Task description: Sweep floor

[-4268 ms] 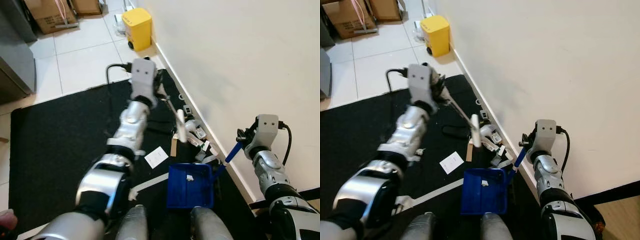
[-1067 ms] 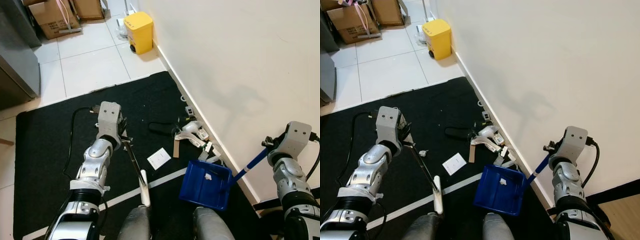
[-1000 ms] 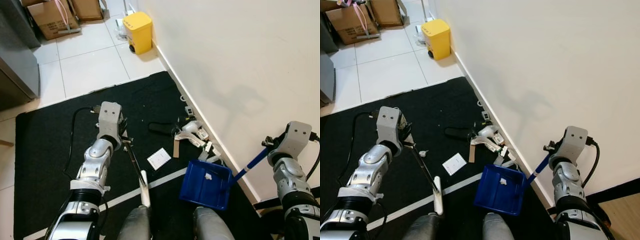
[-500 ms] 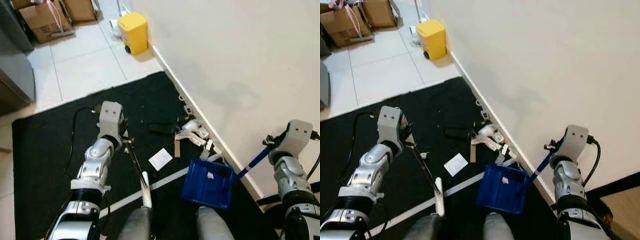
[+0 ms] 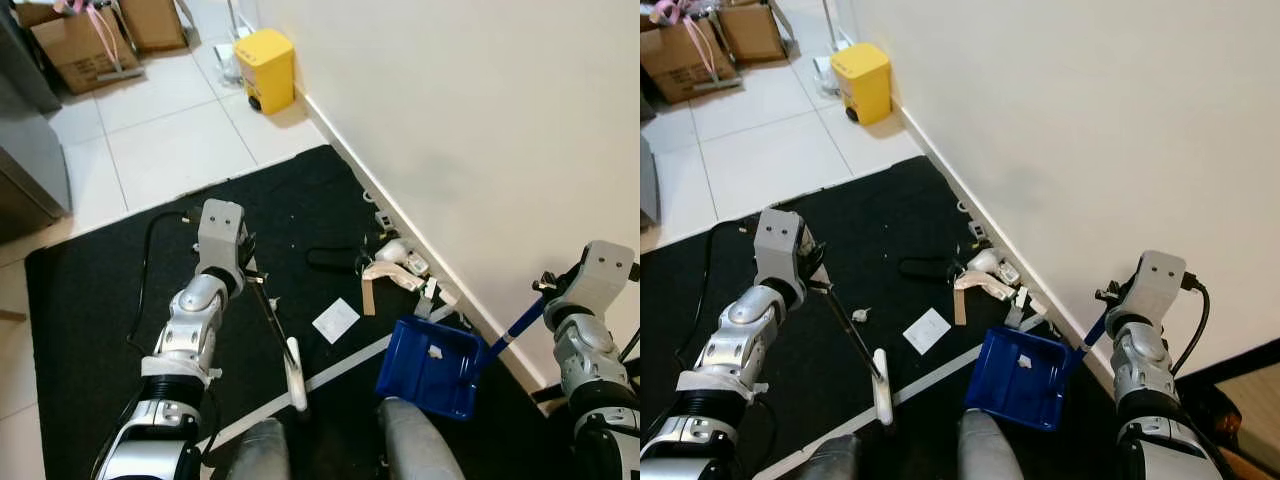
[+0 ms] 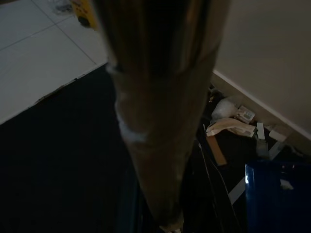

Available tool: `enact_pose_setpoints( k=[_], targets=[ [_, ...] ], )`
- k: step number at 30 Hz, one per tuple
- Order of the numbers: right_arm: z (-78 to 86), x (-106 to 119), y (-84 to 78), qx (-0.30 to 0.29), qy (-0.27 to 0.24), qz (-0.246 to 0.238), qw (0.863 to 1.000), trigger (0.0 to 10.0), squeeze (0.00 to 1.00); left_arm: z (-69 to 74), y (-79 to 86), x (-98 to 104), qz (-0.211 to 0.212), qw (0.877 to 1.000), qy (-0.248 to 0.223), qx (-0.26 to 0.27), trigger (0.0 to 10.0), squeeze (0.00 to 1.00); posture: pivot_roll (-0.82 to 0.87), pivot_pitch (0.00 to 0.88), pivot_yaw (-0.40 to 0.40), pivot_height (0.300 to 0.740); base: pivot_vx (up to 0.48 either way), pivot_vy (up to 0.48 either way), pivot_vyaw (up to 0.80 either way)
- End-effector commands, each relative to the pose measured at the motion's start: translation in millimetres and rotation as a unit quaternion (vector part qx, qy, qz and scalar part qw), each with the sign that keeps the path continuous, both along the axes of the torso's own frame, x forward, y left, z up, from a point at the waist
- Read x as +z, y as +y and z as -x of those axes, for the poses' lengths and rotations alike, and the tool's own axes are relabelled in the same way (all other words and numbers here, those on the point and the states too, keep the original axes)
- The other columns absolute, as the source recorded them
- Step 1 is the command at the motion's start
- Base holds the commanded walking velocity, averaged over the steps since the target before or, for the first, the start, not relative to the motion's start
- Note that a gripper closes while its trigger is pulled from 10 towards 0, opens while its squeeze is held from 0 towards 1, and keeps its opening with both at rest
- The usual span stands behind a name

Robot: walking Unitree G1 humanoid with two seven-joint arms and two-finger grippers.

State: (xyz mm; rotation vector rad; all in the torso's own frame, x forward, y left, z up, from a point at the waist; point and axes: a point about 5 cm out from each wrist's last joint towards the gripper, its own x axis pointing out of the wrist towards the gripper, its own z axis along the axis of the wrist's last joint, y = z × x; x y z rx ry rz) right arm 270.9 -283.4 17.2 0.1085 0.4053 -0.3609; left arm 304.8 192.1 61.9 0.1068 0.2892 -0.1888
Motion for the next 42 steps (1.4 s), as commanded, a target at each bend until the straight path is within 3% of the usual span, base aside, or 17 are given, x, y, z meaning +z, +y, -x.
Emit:
enact_pose_setpoints(
  k=[1, 42],
  targets=[
    [5.1, -16.7, 18.0, 0.008, 0.024, -0.059, 0.998, 10.0, 0.00, -1.7, 2.2, 4.3, -0.006, 1.000, -0.005, 0.000, 10.0, 0.00, 0.03, 0.035, 0.018, 0.740, 0.000, 0.480, -0.80],
    [7.3, -19.0, 18.0, -0.002, 0.026, -0.065, 0.998, 10.0, 0.00, -3.7, 8.2, 7.3, -0.014, 1.000, 0.001, -0.005, 10.0, 0.00, 0.04, 0.046, 0.027, 0.740, 0.000, 0.480, -0.80]
  ],
)
